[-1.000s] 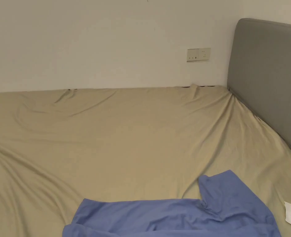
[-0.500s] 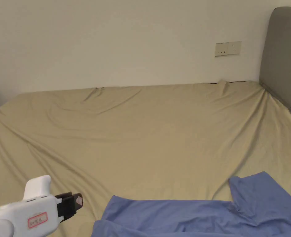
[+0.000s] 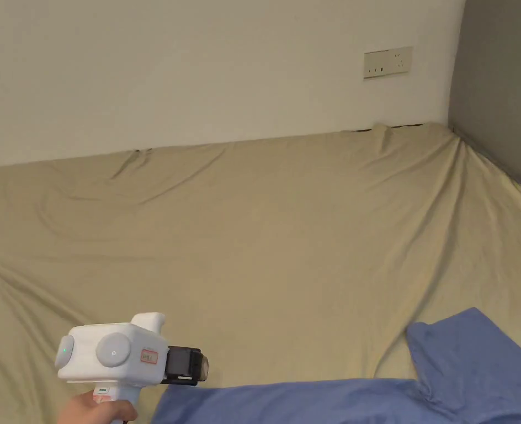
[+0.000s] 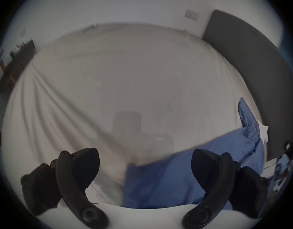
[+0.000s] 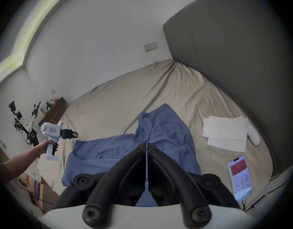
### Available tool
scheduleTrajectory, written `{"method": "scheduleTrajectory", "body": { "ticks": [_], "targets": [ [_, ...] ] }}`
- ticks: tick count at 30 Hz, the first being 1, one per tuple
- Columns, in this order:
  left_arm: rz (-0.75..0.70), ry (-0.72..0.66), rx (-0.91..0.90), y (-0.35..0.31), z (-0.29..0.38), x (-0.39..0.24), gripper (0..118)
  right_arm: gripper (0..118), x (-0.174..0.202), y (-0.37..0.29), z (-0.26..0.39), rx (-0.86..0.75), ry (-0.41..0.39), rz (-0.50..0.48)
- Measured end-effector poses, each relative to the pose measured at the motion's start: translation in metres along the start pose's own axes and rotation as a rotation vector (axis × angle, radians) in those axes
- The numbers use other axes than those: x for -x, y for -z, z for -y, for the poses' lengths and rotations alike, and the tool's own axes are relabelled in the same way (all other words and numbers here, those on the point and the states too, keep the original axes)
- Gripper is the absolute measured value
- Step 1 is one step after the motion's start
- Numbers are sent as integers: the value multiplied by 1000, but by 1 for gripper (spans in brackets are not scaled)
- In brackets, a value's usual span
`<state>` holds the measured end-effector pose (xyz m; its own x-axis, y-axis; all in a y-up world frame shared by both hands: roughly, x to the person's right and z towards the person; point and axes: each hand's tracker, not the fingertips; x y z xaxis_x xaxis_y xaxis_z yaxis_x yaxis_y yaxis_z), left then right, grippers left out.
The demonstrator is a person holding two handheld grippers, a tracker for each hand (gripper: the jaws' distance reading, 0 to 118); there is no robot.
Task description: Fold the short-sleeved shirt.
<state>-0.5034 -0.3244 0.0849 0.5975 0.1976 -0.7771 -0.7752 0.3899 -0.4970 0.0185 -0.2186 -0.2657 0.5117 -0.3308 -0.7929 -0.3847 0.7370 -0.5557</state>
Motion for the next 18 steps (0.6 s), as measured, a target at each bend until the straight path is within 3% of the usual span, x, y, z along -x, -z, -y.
{"method": "scheduleTrajectory", "body": {
  "ticks": [2, 4, 6, 8, 12, 16, 18],
  "targets": [
    [-13, -69, 70, 21, 7, 5, 104, 4, -4, 8, 3, 24, 6, 20],
    [-4, -35, 60, 28, 13, 8, 64, 4, -9, 12, 7, 33, 20, 20],
    [-70, 39, 20, 24, 23, 3, 57, 4, -13, 16, 8, 44, 23, 31],
    [5, 25, -6, 15, 26, 2, 23, 4, -16, 19, 9, 49, 12, 41],
    [7, 78, -38, -6, 27, -6, 11, 4, -18, 31, 6, 54, -20, 65],
    [58, 56, -62, -20, 26, -11, 11, 4, -30, 54, -11, 35, 30, 36],
    [82, 65, -87, -29, 31, -15, 11, 4, -39, 73, -26, 22, 9, 55]
  ]
}}
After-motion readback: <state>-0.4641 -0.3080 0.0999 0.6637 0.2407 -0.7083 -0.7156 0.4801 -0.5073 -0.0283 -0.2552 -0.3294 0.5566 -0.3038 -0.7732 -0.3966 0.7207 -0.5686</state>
